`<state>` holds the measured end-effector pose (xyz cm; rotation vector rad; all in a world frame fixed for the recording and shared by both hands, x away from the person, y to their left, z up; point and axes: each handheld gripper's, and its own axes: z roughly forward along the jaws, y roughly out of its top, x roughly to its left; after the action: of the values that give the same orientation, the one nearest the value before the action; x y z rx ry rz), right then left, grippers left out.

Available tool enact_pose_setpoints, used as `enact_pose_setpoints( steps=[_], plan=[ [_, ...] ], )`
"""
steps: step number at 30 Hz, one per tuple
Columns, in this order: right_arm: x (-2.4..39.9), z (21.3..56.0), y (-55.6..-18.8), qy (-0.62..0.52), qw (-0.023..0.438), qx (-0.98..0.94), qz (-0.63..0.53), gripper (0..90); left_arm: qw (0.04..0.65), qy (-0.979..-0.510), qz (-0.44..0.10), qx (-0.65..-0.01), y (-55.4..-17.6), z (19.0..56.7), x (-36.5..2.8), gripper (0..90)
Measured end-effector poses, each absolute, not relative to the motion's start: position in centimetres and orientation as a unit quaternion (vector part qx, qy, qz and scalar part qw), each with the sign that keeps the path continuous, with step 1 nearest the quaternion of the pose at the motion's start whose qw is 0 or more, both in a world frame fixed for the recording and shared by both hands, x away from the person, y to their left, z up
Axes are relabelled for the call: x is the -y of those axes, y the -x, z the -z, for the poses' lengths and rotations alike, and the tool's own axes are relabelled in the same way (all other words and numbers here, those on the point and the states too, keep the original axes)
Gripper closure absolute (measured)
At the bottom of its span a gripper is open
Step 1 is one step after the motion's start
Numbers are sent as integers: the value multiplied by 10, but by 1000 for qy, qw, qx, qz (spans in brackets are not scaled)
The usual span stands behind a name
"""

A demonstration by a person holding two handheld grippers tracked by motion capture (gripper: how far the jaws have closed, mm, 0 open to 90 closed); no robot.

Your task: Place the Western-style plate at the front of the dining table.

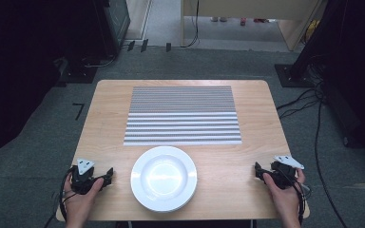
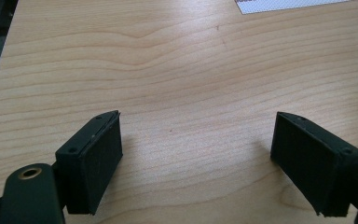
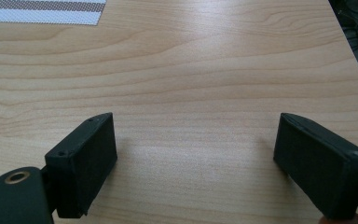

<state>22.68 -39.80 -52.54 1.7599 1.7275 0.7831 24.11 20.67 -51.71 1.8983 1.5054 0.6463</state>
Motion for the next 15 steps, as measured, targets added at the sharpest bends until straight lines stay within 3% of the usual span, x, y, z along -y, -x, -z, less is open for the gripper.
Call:
enact_pose_setpoints(
  steps=[9,15],
  plan=[
    [398,524,-224,-658,278,-636,-294,148,350,-701,-220,-581,-241,514,-207,165],
    [389,514,-216,-647,299,-623,-324,245,393,-686,-208,-576,-235,506,-199,165]
  ],
)
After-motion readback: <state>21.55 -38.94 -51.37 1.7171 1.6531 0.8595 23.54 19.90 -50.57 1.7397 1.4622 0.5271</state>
